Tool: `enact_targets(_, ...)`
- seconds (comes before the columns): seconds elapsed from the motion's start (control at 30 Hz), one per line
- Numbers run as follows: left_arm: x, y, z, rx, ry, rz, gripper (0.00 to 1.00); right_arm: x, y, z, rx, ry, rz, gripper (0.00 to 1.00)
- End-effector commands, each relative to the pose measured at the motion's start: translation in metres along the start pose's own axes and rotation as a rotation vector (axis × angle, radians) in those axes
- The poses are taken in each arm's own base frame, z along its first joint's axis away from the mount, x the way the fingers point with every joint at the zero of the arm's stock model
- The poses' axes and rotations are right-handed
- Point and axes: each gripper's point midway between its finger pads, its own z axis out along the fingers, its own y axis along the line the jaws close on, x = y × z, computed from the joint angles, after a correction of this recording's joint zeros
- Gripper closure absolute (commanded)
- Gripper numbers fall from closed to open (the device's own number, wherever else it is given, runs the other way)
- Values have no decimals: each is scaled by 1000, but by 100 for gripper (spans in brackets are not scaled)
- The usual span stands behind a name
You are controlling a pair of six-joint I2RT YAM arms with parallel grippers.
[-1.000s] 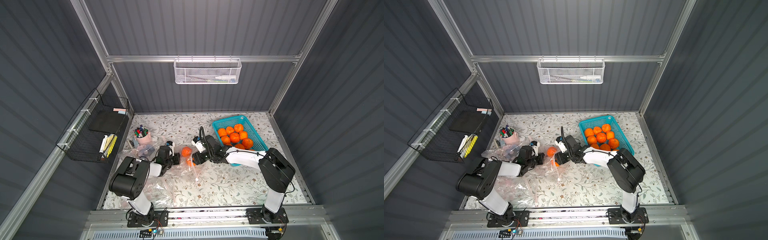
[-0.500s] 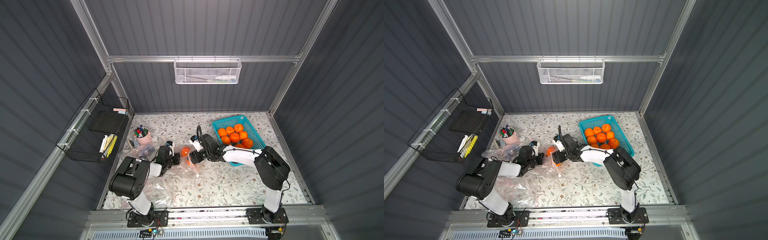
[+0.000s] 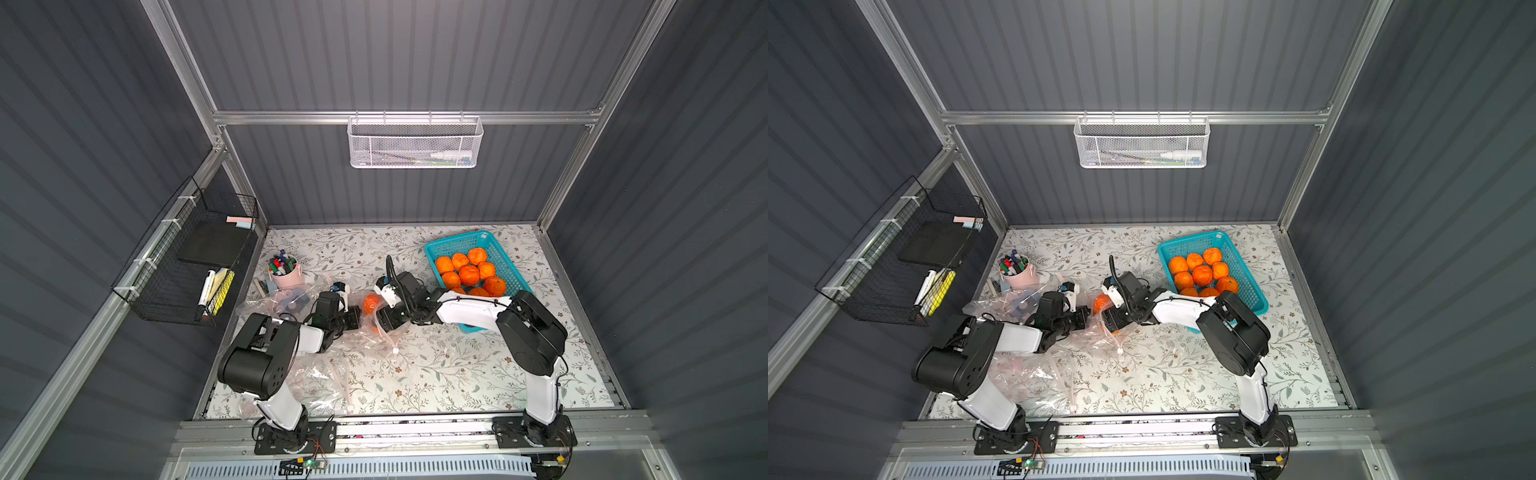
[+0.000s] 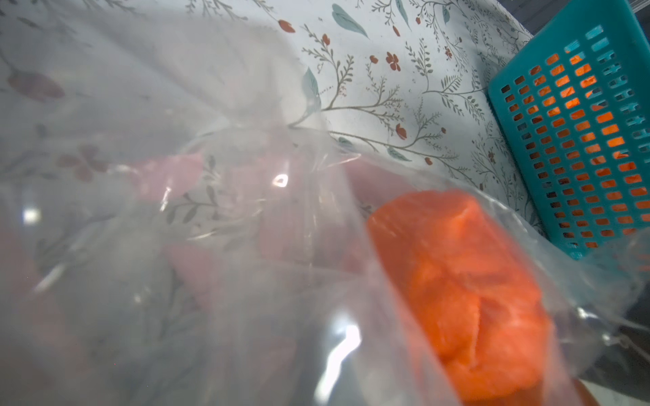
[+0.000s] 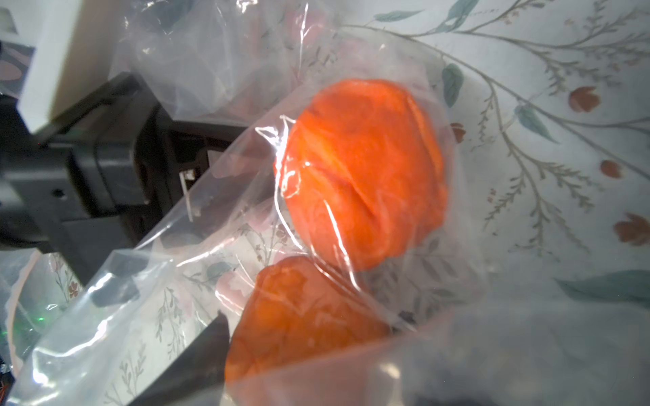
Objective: Open the zip-top bag and take out the orange
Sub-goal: Pick up the orange from the zipper food storage bag.
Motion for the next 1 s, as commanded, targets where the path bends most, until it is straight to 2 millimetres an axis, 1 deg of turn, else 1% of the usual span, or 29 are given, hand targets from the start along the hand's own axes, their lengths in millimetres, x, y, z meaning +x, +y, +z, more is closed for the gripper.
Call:
enact_targets(0.0,63,31,-5,-118,199,-60,100,23,-2,3,18,58,-15,28)
enact_targets(0.13,63,31,-5,-119,199,-61,100,19,10,-5,-24,47,-24,36)
enact_targets(0.2,63,31,-5,-119,199,-58,100,18,14,-11,-38,42,-25,44)
enact_targets(0.23,64,31,-5,-120,201,-58,100,17,15,-14,-40,36,-25,46)
enact_targets(0.4,64,32,-5,-123,201,-58,100,15,24,-43,-54,-10,-25,48)
enact_targets(0.47,63,32,-5,-123,200,-59,100,20,25,-58,-44,-7,-21,48)
enact_targets(0.6,62,30,-6,-117,193,-58,100,36,22,-88,-12,-28,-27,48)
enact_targets(0.67,63,30,-6,-116,197,-59,100,42,14,-104,42,-33,-28,48)
enact_targets(0.7,62,30,-6,-114,195,-59,100,42,9,-114,84,-46,-21,48)
enact_targets(0.73,63,30,-6,-113,198,-60,100,42,3,-124,125,-58,-19,48)
enact_targets(0.83,63,29,-8,-112,194,-58,100,32,-15,-164,246,-109,-34,48)
enact_targets(0.87,63,29,-8,-111,193,-58,100,26,-23,-178,282,-130,-30,48)
enact_targets(0.93,62,29,-8,-111,190,-59,100,23,-43,-202,349,-145,0,48)
enact_targets(0.97,63,29,-9,-111,191,-59,100,21,-57,-214,385,-161,31,48)
